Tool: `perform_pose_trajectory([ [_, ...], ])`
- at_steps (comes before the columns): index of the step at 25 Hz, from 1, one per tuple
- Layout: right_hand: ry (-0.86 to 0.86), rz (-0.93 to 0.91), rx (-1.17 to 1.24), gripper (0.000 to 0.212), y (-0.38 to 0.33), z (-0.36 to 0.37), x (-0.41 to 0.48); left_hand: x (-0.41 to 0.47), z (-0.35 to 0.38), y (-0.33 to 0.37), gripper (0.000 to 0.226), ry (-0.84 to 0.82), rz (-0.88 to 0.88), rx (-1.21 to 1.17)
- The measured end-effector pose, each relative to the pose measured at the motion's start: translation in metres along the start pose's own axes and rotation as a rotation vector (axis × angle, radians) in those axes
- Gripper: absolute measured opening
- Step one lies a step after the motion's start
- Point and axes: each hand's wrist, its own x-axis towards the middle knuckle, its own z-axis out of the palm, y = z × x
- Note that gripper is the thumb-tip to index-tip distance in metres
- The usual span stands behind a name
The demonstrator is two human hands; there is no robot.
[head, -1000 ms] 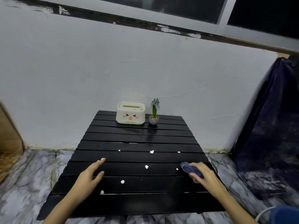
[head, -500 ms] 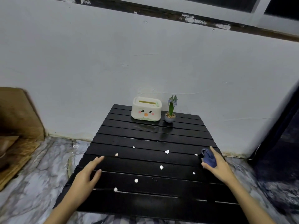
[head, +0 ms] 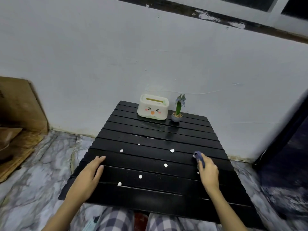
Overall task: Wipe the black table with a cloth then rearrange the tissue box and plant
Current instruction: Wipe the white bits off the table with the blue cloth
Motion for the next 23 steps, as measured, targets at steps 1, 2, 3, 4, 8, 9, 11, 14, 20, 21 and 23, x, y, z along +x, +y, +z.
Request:
perform_pose_trajectory([
  [1, -0.023, -0.045, 0.029, 0.032, -0.007, 0.003, -0.012, 0.000, 0.000, 0.001, 0.038, -0.009, 0.000, 0.009],
  [2, -0.046, -0.092, 0.046, 0.031, -0.014, 0.007, -0.024, -0.001, 0.001, 0.002, 0.038, -0.007, -0.002, 0.016],
  [3, -0.075, -0.133, 0.061, 0.031, -0.021, 0.012, -0.036, -0.001, 0.000, 0.003, 0.039, 0.000, -0.004, 0.021],
  [4, -0.104, -0.165, 0.082, 0.031, -0.028, 0.017, -0.047, -0.002, 0.000, 0.003, 0.039, 0.004, -0.006, 0.026],
  [8, -0.220, -0.289, 0.209, 0.029, -0.057, 0.028, -0.088, 0.000, 0.000, 0.001, 0.038, -0.007, -0.021, 0.066],
  [9, -0.275, -0.323, 0.240, 0.030, -0.065, 0.030, -0.098, 0.001, 0.000, 0.000, 0.038, -0.013, -0.021, 0.077],
  [11, -0.427, -0.326, 0.306, 0.031, -0.081, 0.031, -0.112, 0.000, 0.000, 0.000, 0.038, -0.018, -0.026, 0.091],
  [14, -0.511, -0.222, 0.437, 0.032, -0.095, 0.026, -0.099, 0.001, 0.001, -0.001, 0.038, -0.023, -0.014, 0.113],
  [20, -0.338, -0.036, 0.384, 0.033, -0.081, 0.010, -0.037, 0.002, 0.001, 0.000, 0.039, -0.018, -0.009, 0.125],
  [21, -0.337, -0.054, 0.335, 0.032, -0.080, 0.017, -0.038, 0.002, 0.001, 0.000, 0.039, -0.013, -0.009, 0.120],
  [23, -0.358, -0.123, 0.296, 0.032, -0.084, 0.040, -0.047, 0.002, 0.001, -0.001, 0.039, -0.006, -0.005, 0.118],
])
